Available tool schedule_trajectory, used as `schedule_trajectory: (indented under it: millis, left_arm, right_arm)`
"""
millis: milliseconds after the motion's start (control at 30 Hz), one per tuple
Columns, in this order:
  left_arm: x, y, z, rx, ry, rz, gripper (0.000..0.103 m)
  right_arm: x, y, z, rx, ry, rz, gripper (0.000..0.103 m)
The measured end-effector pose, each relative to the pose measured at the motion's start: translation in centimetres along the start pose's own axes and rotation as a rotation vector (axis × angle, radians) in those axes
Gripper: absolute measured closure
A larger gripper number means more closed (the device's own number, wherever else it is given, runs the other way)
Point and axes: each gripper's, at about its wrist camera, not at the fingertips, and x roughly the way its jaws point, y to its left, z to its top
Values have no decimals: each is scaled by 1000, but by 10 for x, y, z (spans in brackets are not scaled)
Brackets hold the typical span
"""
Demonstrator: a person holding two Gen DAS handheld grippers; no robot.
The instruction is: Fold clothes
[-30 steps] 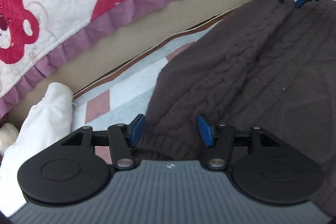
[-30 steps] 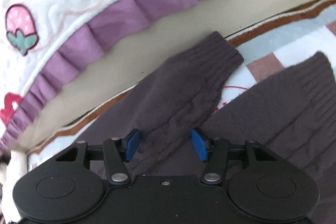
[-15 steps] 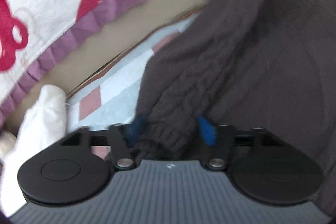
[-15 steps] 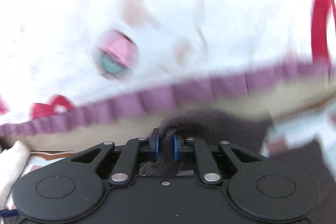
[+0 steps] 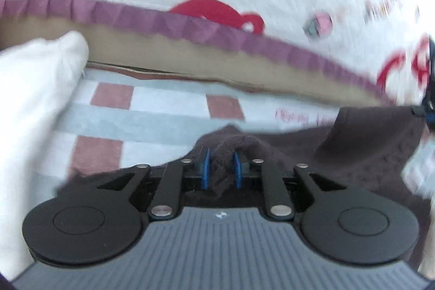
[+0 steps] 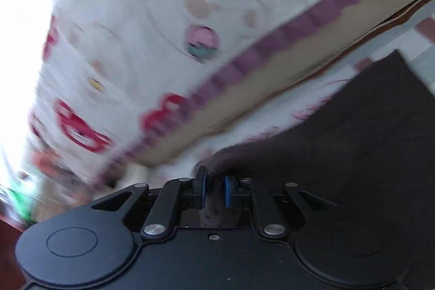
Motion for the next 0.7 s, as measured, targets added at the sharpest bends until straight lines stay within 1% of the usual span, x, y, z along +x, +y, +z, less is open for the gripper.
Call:
schedule_trajectory:
  millis: [33, 67, 100, 133, 167, 200, 233, 267, 333, 367, 467, 533, 667, 700]
  left_arm:
    - [-6, -12, -2, 93, 2, 28, 86]
    - [-14, -26, -7, 194, -33, 60, 85]
    - [-21, -40, -12, 289, -68, 89, 83]
    - [-26, -52, -18, 354, -96, 103, 76]
    - [-30, -63, -24, 416, -119, 113, 72]
    - [-28, -72, -28, 462, -110, 101, 63]
    - [-26, -81, -32, 508, -102, 89, 59]
    - [-24, -90, -37, 555, -89, 76, 59]
    - [-13, -106, -48, 661, -24, 37, 59]
    - [-10, -115, -53, 701, -2, 39, 59]
    - [-5, -138, -70, 774, 8, 105, 59]
    - [4, -145, -77, 763, 20, 116, 56]
    - [20, -154, -85, 762, 43, 125, 56]
    - [26, -156, -85, 764, 34, 157, 57]
  right_arm:
    - [0, -13, -1, 90, 33, 22, 87]
    - [-1, -24, -5, 172, 63, 68, 87]
    - [-4, -31, -10, 211, 84, 90, 87]
    - [-10, -32, -16, 193, 91, 82, 87]
    - [-17, -33, -23, 176, 99, 73, 87]
    - [-23, -33, -30, 158, 107, 65, 87]
    - [-29, -34, -35, 141, 112, 60, 87]
    - [-35, -34, -38, 125, 110, 65, 88]
    - [-49, -31, -41, 88, 90, 84, 88]
    - [-55, -25, -40, 53, 67, 93, 88]
    - [-73, -4, -36, -55, -5, 122, 88]
    - [-80, 12, -32, -122, -55, 149, 88]
    - [-78, 32, -23, -125, -49, 241, 88]
    - [-78, 36, -24, -124, -43, 264, 88]
